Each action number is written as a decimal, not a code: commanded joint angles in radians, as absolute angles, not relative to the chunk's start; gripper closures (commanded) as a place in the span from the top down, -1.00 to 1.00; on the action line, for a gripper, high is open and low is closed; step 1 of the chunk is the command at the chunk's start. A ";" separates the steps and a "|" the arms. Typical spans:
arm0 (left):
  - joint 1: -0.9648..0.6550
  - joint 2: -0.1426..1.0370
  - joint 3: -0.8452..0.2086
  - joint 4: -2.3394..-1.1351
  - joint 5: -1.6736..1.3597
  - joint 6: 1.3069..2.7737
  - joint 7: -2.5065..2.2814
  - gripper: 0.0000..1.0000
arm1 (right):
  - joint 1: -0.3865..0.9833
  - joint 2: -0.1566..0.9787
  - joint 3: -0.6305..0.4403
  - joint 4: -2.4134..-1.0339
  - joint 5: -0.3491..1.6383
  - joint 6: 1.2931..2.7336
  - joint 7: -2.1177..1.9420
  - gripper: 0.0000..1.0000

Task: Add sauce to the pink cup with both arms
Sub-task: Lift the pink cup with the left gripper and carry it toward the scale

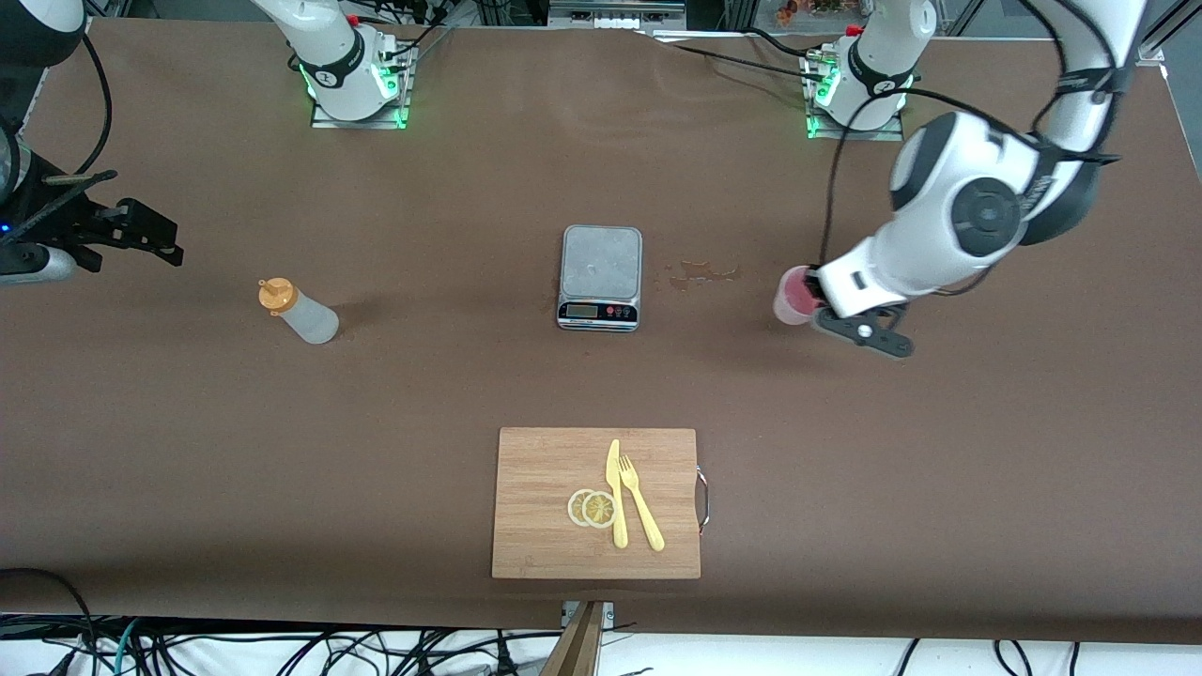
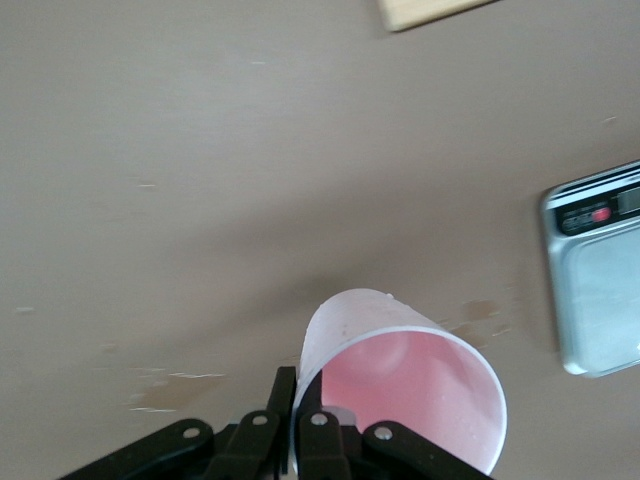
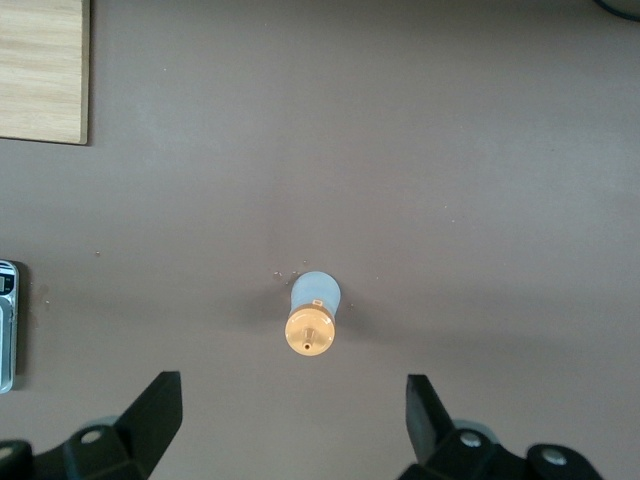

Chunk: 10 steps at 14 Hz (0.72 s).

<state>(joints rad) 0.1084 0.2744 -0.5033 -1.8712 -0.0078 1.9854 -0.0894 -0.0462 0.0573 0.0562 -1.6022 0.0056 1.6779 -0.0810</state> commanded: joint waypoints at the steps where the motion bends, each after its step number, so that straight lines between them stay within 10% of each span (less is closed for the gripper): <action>1: 0.007 0.362 -0.499 -1.766 -0.009 1.953 -0.254 -1.00 | -0.049 0.063 0.057 -1.583 0.015 1.663 -0.087 0.98; 10: -0.210 0.526 -0.495 -1.628 -0.020 1.962 -0.526 -1.00 | -0.049 0.063 0.057 -1.583 0.015 1.666 -0.087 0.98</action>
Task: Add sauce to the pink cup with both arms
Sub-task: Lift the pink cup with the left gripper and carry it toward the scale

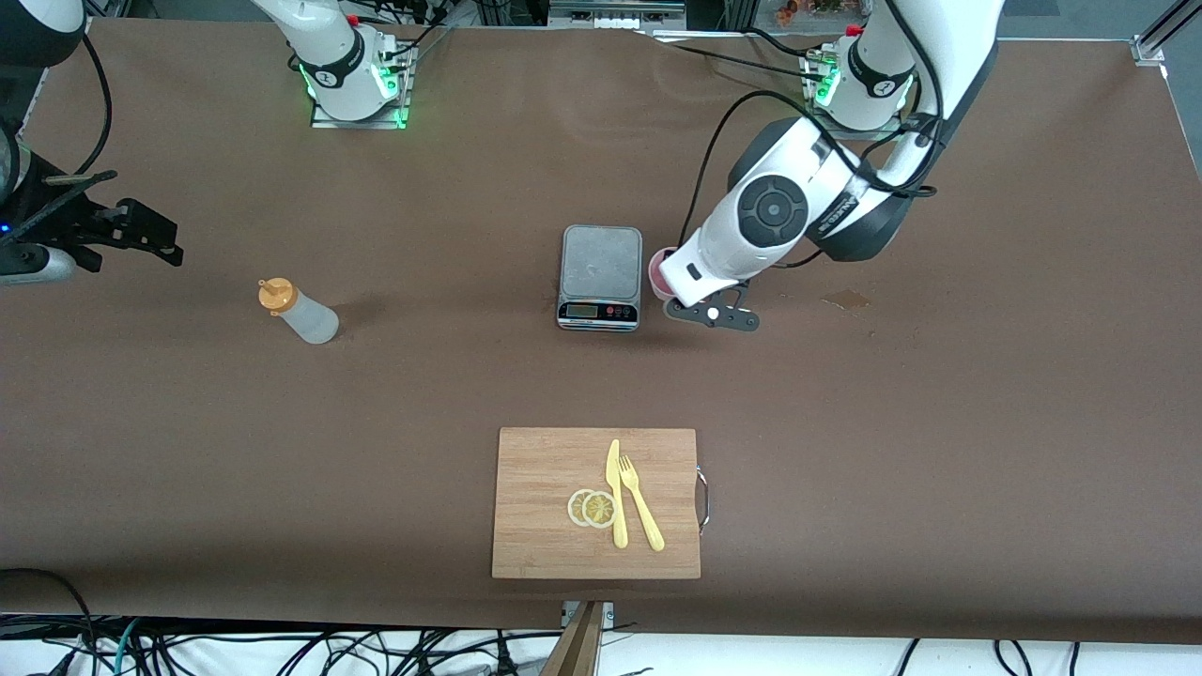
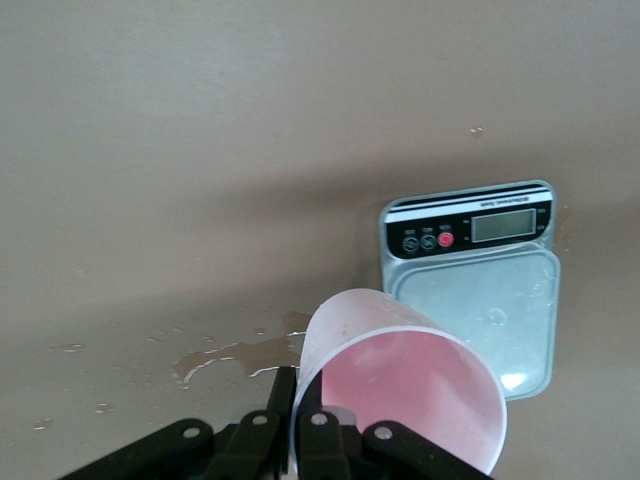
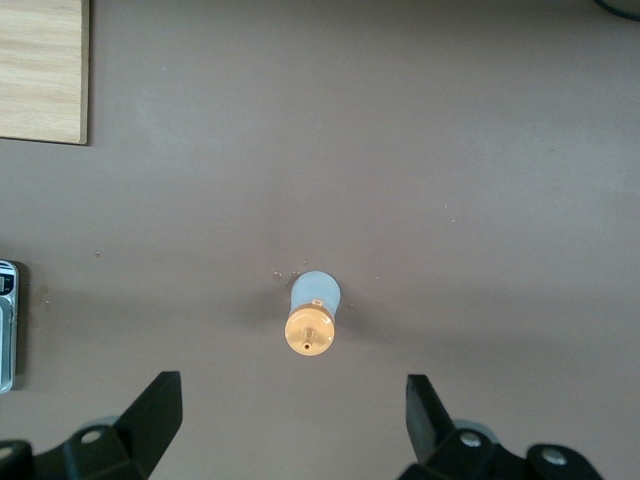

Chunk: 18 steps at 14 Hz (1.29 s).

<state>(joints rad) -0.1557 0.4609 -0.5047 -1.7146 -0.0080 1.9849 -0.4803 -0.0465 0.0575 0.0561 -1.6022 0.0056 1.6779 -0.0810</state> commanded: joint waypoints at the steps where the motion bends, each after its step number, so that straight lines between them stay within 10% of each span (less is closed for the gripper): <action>1: -0.228 0.549 -0.495 -1.611 -0.018 1.962 -0.550 -1.00 | -0.049 0.063 0.057 -1.583 0.015 1.664 -0.087 0.98; 18: -0.379 0.663 -0.486 -1.618 0.055 2.077 -0.655 -1.00 | -0.049 0.063 0.057 -1.582 0.015 1.663 -0.087 0.98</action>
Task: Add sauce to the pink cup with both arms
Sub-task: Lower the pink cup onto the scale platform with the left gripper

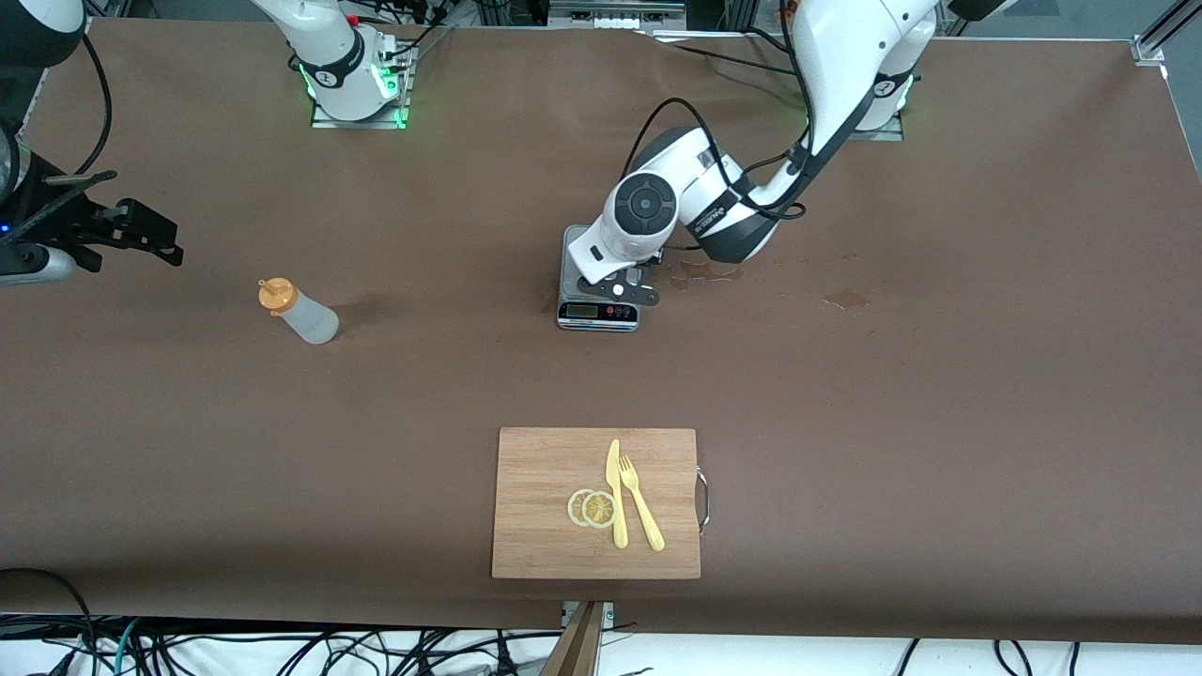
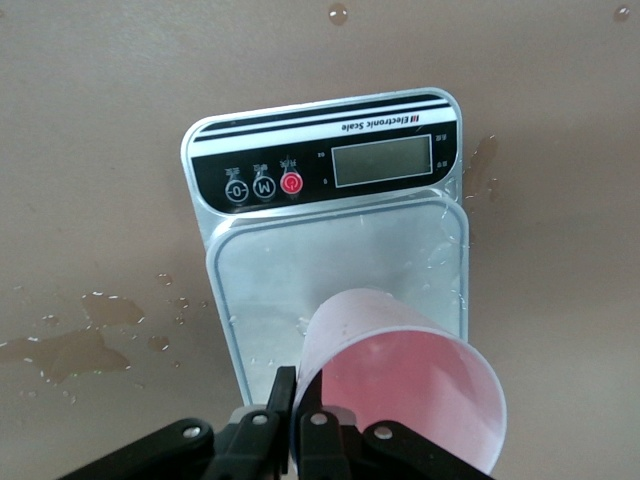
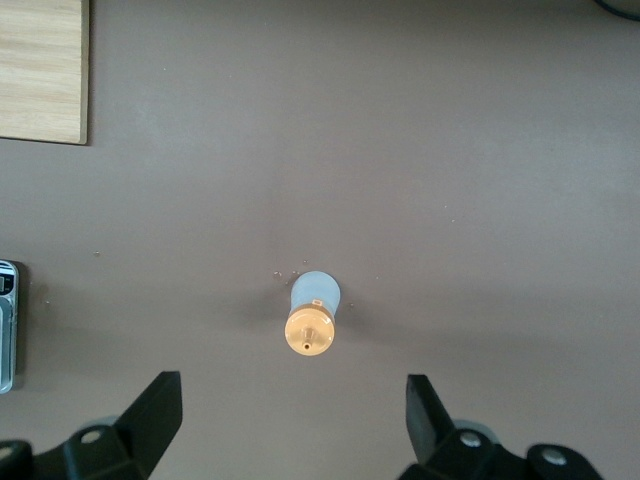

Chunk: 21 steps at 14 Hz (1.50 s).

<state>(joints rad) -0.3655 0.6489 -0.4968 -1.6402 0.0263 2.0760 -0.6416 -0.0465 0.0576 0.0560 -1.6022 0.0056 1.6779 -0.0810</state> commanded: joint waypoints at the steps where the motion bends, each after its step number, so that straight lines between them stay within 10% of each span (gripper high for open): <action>1: -0.379 0.669 -0.486 -1.618 0.055 2.082 -0.657 -1.00 | -0.051 0.063 0.057 -1.580 0.015 1.664 -0.087 0.98; 4: -0.374 0.670 -0.486 -1.618 0.055 2.098 -0.658 -0.98 | -0.049 0.063 0.057 -1.580 0.011 1.664 -0.089 0.98; 6: -0.367 0.667 -0.486 -1.618 0.054 2.094 -0.661 0.99 | -0.049 0.064 0.057 -1.580 0.011 1.664 -0.089 0.98; 21: -0.272 0.439 -0.485 -1.513 0.057 1.721 -0.646 1.00 | -0.049 0.029 0.060 -1.575 -0.006 1.657 -0.104 0.98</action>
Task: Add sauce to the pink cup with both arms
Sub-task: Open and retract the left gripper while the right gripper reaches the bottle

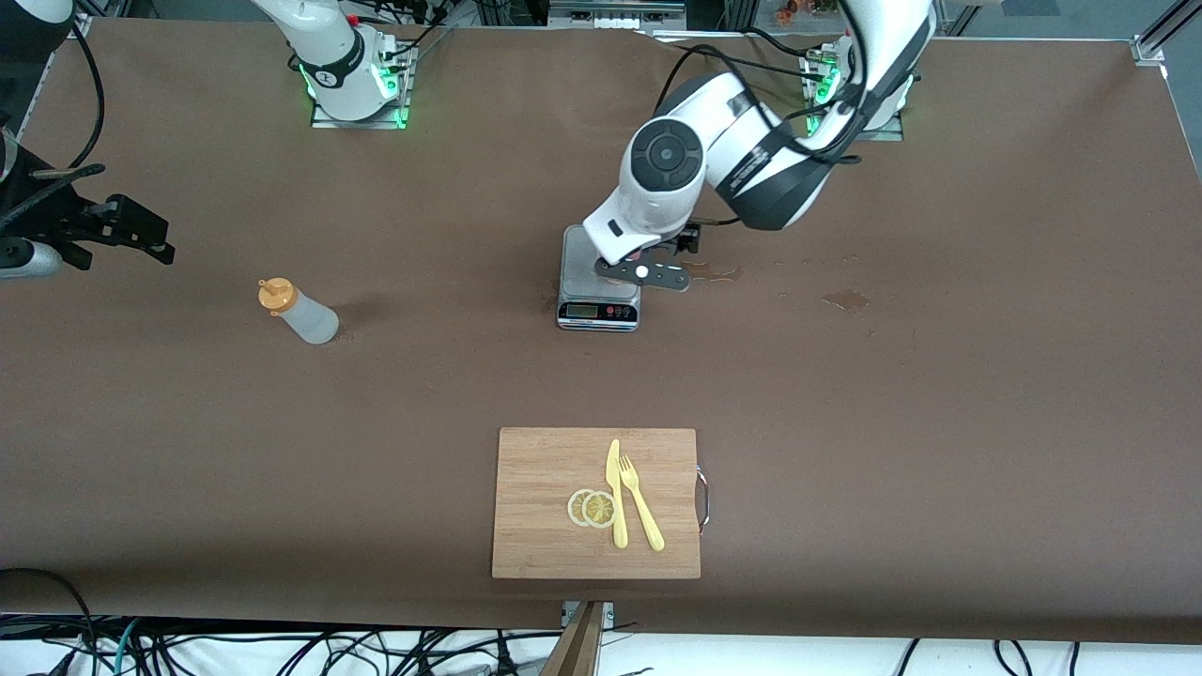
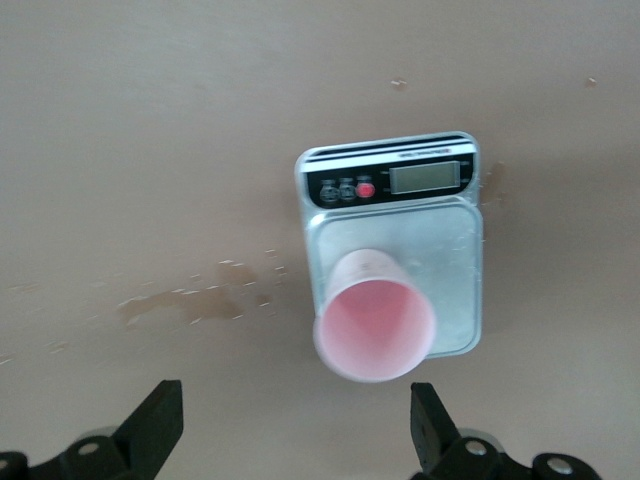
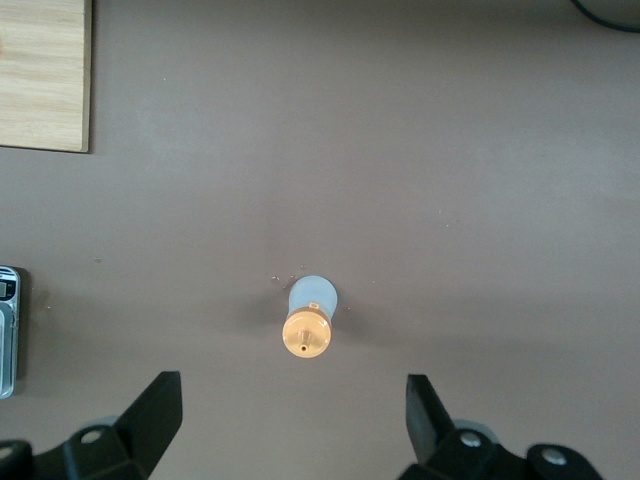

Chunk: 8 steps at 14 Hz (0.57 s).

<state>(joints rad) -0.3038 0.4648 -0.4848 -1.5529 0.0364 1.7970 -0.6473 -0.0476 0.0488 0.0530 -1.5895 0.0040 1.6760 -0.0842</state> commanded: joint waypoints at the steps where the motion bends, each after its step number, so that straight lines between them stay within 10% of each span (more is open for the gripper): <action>1: -0.250 0.439 -0.486 -1.485 0.057 1.712 -0.647 1.00 | -0.048 0.031 0.061 -1.575 -0.012 1.655 -0.123 0.98; 8: -0.057 0.402 -0.486 -1.391 0.106 1.671 -0.468 1.00 | -0.051 0.043 0.051 -1.601 0.005 1.609 -0.545 0.98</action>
